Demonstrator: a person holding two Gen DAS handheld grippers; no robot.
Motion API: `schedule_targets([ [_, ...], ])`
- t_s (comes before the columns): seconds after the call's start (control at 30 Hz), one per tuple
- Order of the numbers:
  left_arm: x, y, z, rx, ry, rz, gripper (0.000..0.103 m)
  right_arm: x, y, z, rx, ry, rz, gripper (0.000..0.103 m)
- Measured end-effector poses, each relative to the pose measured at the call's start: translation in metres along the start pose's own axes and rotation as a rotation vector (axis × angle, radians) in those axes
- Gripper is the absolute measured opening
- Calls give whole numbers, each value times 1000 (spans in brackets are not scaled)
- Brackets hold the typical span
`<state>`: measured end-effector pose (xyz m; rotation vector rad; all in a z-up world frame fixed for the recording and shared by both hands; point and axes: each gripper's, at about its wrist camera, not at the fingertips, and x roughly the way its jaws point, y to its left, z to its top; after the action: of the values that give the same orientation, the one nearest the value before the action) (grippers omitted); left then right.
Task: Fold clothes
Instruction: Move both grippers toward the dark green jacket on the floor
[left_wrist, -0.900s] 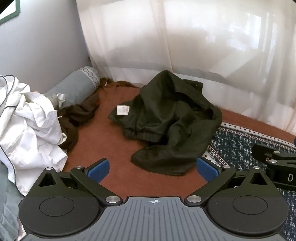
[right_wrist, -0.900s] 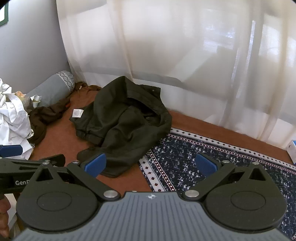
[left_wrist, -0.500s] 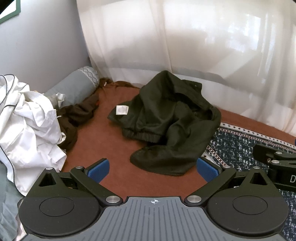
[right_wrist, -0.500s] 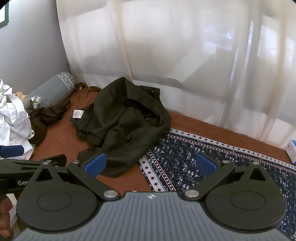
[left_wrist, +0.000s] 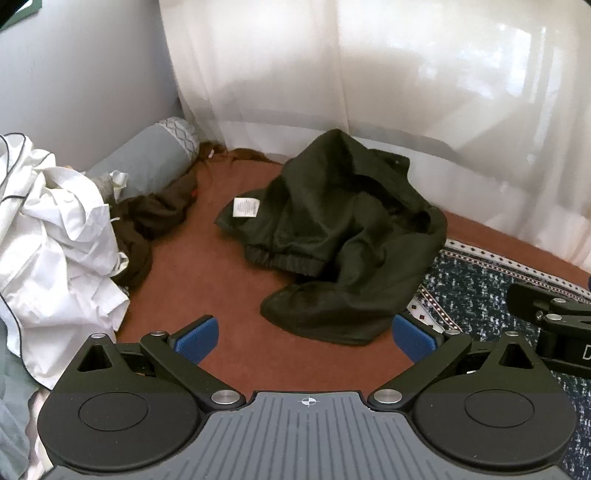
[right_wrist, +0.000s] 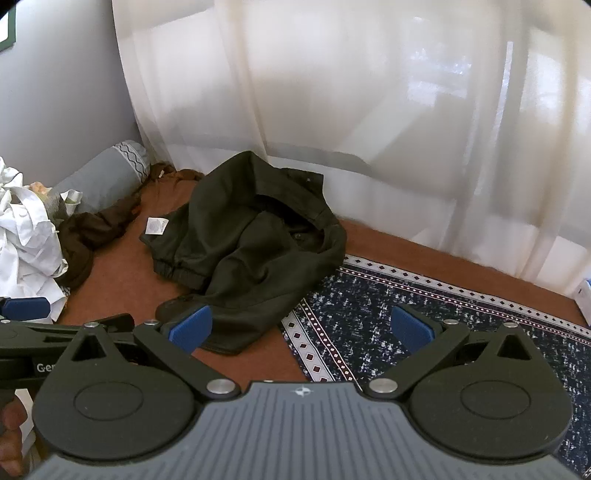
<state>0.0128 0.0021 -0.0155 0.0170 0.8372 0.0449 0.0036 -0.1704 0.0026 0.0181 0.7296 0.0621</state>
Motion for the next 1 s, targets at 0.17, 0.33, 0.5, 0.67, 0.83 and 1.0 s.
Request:
schedule_targets([
  [0.17,14,4,4,1,24,-6,103,8,6,3,1,13,-6,103],
  [0.33,27,9,9,3,47,-11,103,19,9,6,2,29,-9,103],
  [0.5,42,11,15,6,62,-21,103,32,12,11,4,48,-16,103],
  [0.67,58,14,22,4,80,-34,103,46,13,18,10,72,-33,103],
  [0.83,70,17,28,2,94,-41,103,57,15,22,11,88,-41,103],
  [1.0,79,21,32,-1,104,-43,103,66,17,25,13,100,-44,103],
])
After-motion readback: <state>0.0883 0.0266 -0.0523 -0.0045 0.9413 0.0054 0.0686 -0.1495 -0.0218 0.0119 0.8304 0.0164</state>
